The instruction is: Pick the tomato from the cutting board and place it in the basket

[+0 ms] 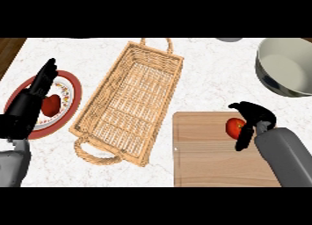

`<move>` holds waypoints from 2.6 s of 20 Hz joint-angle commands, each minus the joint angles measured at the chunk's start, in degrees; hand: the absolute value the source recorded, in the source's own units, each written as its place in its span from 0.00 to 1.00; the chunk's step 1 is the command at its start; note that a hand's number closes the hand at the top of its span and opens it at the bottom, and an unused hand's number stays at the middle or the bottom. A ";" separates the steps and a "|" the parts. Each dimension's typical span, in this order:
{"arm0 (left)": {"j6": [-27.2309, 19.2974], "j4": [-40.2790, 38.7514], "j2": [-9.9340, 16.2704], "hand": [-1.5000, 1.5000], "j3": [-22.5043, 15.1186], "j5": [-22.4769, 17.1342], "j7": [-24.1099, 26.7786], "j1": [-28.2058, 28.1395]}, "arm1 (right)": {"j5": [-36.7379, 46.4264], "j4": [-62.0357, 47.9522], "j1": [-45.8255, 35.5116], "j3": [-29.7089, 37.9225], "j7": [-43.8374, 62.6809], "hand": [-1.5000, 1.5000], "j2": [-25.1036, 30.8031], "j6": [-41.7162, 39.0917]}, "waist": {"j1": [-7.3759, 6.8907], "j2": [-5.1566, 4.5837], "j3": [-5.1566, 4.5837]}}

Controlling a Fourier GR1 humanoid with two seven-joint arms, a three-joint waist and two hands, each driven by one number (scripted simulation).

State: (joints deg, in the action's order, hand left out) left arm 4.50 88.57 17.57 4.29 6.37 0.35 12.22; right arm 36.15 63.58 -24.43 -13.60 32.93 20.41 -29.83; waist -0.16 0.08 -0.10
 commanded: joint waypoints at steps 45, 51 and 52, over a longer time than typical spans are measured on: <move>0.89 1.73 -2.75 0.50 0.88 3.22 -1.83 0.37 | 3.80 52.05 -20.12 6.53 18.65 1.00 -10.39 17.34 | -0.57 0.13 0.01; 2.35 -3.05 -1.79 0.50 2.96 1.82 2.67 1.27 | 3.34 39.90 -36.71 5.61 27.92 1.00 -17.27 14.23 | -0.50 -0.05 -0.01; 0.19 -0.94 -3.33 0.50 1.05 4.18 -0.16 1.27 | 3.21 37.00 -37.62 5.81 27.32 1.00 -18.42 15.07 | -0.59 -0.04 0.02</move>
State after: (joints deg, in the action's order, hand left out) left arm 5.58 87.61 14.77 5.65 9.56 0.61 13.25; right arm 40.13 107.42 -54.29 -7.70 55.59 5.55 -13.12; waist -0.63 0.14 -0.11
